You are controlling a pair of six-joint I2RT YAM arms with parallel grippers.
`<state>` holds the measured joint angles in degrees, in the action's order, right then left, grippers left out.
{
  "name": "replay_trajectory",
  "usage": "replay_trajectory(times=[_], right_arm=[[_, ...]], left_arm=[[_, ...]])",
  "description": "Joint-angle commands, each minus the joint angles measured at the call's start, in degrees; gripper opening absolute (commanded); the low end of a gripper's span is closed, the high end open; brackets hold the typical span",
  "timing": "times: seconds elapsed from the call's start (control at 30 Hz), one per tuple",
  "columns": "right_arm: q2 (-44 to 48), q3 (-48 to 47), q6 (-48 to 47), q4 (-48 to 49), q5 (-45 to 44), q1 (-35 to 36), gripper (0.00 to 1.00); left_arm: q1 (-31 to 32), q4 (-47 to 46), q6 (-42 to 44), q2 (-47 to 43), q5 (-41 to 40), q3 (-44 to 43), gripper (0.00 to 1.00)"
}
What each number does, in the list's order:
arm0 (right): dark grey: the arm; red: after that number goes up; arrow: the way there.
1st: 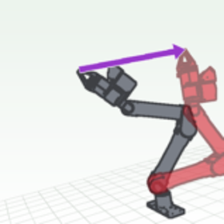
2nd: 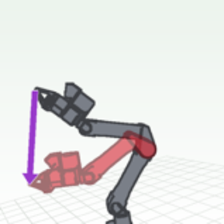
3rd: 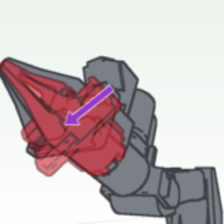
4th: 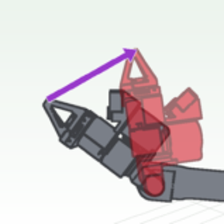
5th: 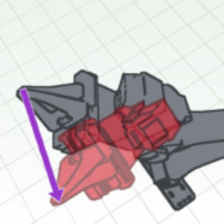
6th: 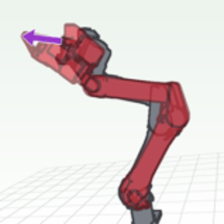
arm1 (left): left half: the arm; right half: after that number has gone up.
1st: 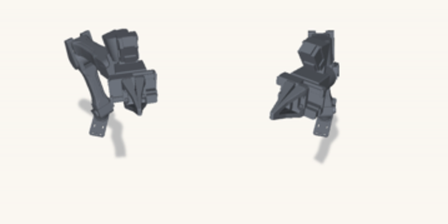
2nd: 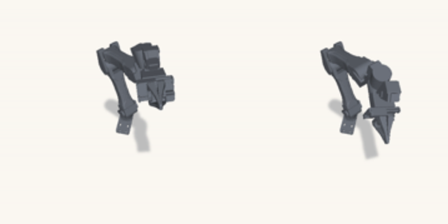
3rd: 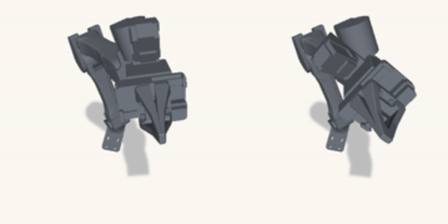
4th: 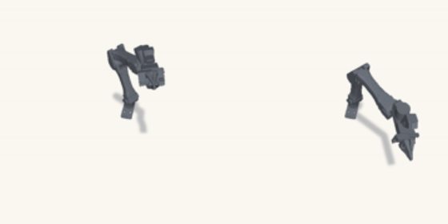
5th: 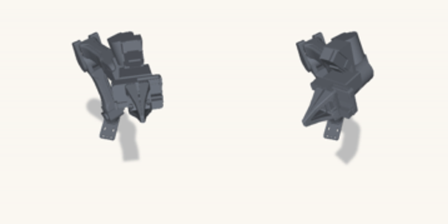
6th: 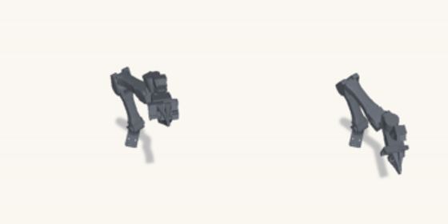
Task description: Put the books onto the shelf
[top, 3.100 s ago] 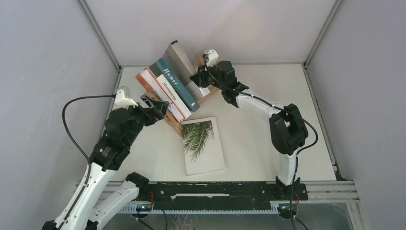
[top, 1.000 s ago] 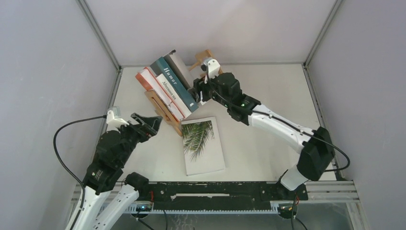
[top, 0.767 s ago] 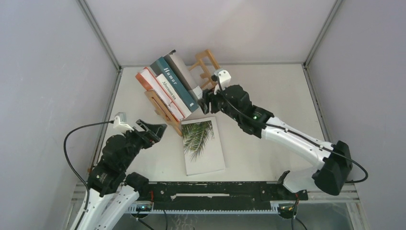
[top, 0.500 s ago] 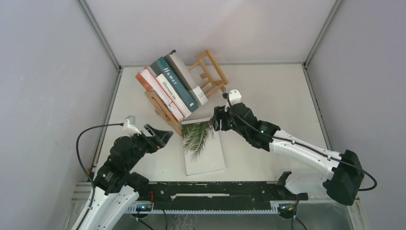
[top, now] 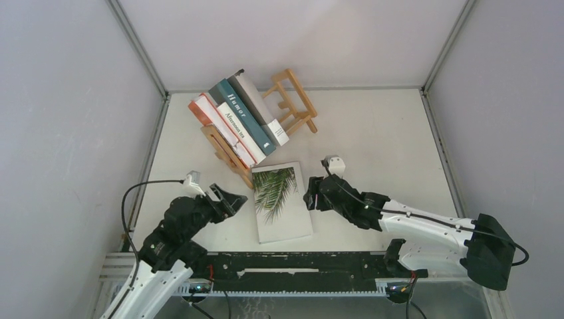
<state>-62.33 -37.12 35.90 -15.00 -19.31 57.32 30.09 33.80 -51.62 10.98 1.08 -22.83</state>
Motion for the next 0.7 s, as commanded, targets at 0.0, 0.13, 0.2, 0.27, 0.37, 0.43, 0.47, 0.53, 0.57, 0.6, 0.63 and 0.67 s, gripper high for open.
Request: replay_trajectory(times=[0.0,0.13,0.2,0.27,0.37,0.43,0.47,0.53,0.57,0.6,0.63,0.67], right_arm=[[1.3,2.6,5.1,2.9,-1.0,1.1,0.67],[0.6,4.2,6.0,4.3,-0.4,1.0,0.67],[0.1,5.0,6.2,5.5,0.2,0.8,0.68],[-0.5,6.1,6.7,7.3,1.1,0.6,0.67],[-1.5,7.6,7.3,10.0,2.9,0.1,0.67],[-2.1,8.7,7.7,12.1,4.3,-0.2,0.68],[-2.3,9.3,7.9,13.2,5.1,-0.5,0.68],[-2.8,10.3,8.5,15.4,6.8,-1.2,0.68],[-3.1,10.8,8.6,16.8,7.7,-1.6,0.68],[-3.4,11.2,8.8,17.8,8.4,-2.0,0.68],[-3.7,11.6,8.9,18.7,9.1,-2.3,0.68],[-4.0,12.0,8.9,19.6,9.8,-2.6,0.68]], left_arm=[[2.0,-1.4,-0.7,0.5,0.7,2.2,0.85],[4.0,-2.7,-1.0,2.1,-0.4,4.0,0.85],[5.2,-3.9,-1.5,3.1,-0.8,5.0,0.85],[6.5,-5.1,-1.9,4.3,-1.7,6.0,0.85],[8.3,-7.5,-2.9,6.1,-3.3,7.7,0.85],[9.6,-9.2,-3.6,7.2,-3.9,8.7,0.85],[10.1,-10.0,-3.9,7.9,-4.2,9.1,0.85],[11.5,-11.5,-4.7,8.9,-4.9,9.7,0.85],[12.0,-12.1,-5.0,9.4,-5.3,9.9,0.85],[12.4,-12.8,-5.2,10.0,-5.6,10.1,0.85],[12.7,-13.6,-5.4,10.6,-5.8,10.2,0.85],[12.9,-14.6,-5.6,11.3,-5.9,10.5,0.85]])
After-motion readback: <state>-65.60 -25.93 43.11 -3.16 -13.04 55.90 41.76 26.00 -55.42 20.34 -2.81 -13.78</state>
